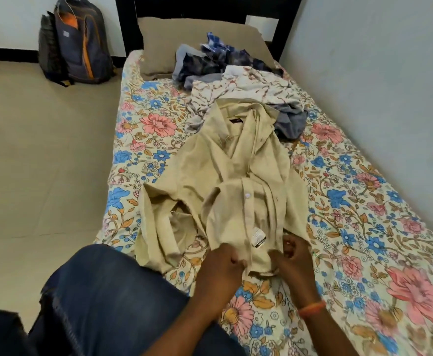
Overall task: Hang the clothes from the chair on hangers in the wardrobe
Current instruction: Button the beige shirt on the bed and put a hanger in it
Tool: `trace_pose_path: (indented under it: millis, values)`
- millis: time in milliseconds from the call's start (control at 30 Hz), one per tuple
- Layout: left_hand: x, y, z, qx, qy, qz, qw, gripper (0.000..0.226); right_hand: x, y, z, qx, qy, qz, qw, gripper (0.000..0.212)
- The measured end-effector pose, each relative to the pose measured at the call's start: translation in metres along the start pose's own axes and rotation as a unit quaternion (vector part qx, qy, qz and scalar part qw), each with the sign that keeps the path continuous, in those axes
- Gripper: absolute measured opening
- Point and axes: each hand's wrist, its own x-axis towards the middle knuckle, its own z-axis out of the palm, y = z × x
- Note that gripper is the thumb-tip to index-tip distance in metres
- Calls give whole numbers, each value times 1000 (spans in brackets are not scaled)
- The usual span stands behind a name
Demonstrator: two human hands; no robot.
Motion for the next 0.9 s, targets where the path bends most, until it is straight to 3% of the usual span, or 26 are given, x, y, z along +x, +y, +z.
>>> trace_pose_path:
  millis: [167,300,400,500,567,667,733,800,900]
  values:
    - [6,-3,-27,12,-136,16,991,15,-7,-12,-26,55,-19,53,997,11]
    - [6,-12,-37,41,-246,25,968,17,-7,-52,-58,53,-48,0,997,10]
    - [1,-12,-30,56,-196,52,978,14,-10,-88,-77,82,-109,-69,988,18]
    - [-2,-7,-17,6,-108,64,992,4,-13,-86,-62,40,-171,-43,984,32]
    - [-2,-2,-13,-73,-29,28,997,1,-23,-61,-38,-27,-154,-40,987,30]
    - [-5,3,-8,-176,39,-12,984,14,-41,-18,-5,56,-93,-18,994,17]
    - [-8,1,-2,-148,46,-2,988,20,-51,1,10,121,-38,-12,992,5]
    - [-12,-2,1,-79,28,20,996,15,-53,14,20,117,8,-34,993,2]
    - [-13,-6,1,-23,27,31,999,7,-49,18,23,151,1,-6,989,7]
